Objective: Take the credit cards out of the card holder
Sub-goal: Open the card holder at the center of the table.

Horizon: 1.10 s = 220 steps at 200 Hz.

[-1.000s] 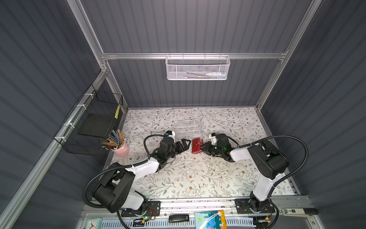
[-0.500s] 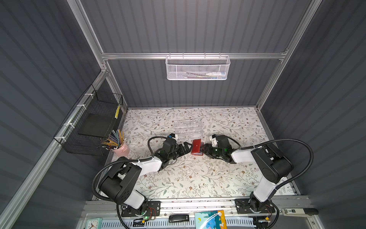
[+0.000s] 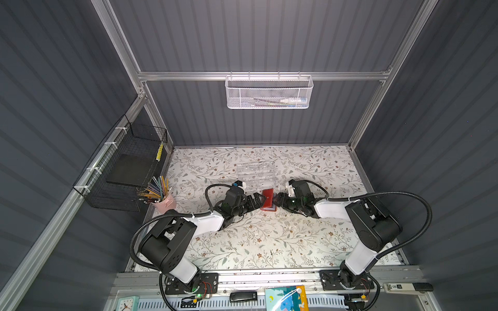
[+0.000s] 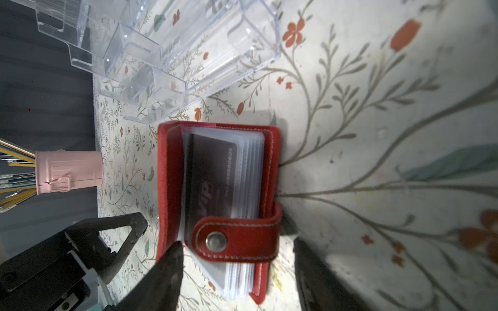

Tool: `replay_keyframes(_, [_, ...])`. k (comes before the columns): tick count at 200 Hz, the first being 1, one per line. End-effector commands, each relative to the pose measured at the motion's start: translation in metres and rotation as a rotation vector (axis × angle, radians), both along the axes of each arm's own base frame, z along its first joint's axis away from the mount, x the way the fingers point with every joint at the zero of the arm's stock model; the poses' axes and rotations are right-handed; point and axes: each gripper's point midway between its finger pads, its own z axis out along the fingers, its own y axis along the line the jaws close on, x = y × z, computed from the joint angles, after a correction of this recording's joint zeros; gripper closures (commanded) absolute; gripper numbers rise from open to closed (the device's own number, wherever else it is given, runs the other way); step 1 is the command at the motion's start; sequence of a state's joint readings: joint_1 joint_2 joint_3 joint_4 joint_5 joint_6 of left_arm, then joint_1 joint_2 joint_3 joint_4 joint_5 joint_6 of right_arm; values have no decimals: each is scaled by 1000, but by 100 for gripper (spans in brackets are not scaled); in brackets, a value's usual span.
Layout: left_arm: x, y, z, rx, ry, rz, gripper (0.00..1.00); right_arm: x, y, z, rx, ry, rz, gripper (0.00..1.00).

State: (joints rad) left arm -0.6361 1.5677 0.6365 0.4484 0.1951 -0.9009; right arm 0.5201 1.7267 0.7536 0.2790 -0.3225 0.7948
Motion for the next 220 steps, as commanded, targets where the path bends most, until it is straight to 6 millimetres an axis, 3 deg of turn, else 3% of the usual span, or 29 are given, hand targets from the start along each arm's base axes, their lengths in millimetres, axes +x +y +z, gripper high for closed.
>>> replay_keyframes(1, [5, -8, 14, -12, -37, -18, 0, 0, -2, 1, -77, -10, 11, 31])
replay_keyframes(76, [8, 4, 34, 4, -77, 8, 0, 6, 22, 19, -164, -62, 63, 25])
replay_keyframes(134, [12, 18, 48, -18, -91, 33, 0, 9, 33, 23, -209, -74, 82, 23])
replay_keyframes(220, [19, 39, 67, -56, -110, 84, 0, 9, 71, 26, -181, -75, 151, 24])
